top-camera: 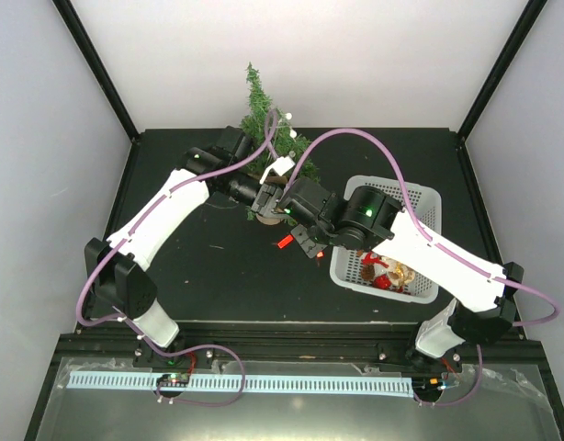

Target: Decorate the small christmas tree

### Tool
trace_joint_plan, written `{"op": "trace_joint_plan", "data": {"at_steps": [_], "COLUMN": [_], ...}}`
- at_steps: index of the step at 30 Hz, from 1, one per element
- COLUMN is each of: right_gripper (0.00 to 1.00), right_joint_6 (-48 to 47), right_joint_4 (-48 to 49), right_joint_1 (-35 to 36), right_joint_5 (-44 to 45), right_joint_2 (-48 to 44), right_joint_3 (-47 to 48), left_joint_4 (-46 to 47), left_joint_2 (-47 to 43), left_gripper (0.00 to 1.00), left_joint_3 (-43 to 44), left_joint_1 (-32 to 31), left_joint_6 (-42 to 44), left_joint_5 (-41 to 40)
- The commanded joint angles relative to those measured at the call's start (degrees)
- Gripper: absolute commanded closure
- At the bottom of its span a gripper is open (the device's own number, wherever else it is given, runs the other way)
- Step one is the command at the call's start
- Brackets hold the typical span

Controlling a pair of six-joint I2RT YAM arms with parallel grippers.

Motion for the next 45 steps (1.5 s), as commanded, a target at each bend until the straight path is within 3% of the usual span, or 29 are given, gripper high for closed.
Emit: {"op": "trace_joint_plan", "data": {"at_steps": [1, 4, 9, 34, 38, 42, 45], "right_gripper": [0.99, 0.99, 0.99, 0.99, 0.81, 0.73, 0.57], "right_joint_6": [0.4, 0.6, 1.1, 0.9, 1.2, 2.0, 2.9], "right_joint_4": [0.1, 0.2, 0.2, 0.8, 1.3, 2.1, 2.6], "right_joint_1": [0.4, 0.4, 0.4, 0.4, 0.4, 0.4, 0.3], "right_joint_5": [2.1, 2.5, 2.5, 1.8, 1.4, 2.5, 4.1], "right_joint_2": [-0.8, -0.8, -1.2, -0.9, -1.2, -2.2, -3.2], "right_joint_3": [-0.2, -0.2, -0.2, -0.6, -1.8, -2.9, -3.1], "left_joint_4": [0.2, 0.2, 0.2, 0.8, 0.4, -0.8, -2.2], "left_joint_2": [0.2, 0.0, 0.0, -0.2, -0.3, -0.6, -0.9], "left_gripper": [0.61, 0.57, 0.60, 0.98, 0.98, 0.98, 0.98], "left_joint_3": [-0.4, -0.5, -0.5, -0.7, -0.4, 0.5, 1.4], "left_joint_1": [-0.3, -0.5, -0.7, -1.3, -1.3, -1.3, -0.9], "left_joint_6": [0.7, 0.7, 0.8, 1.3, 1.9, 3.2, 4.8], "left_joint_5": [1.0, 1.0, 0.9, 0.8, -0.1, -1.3, -2.6]}}
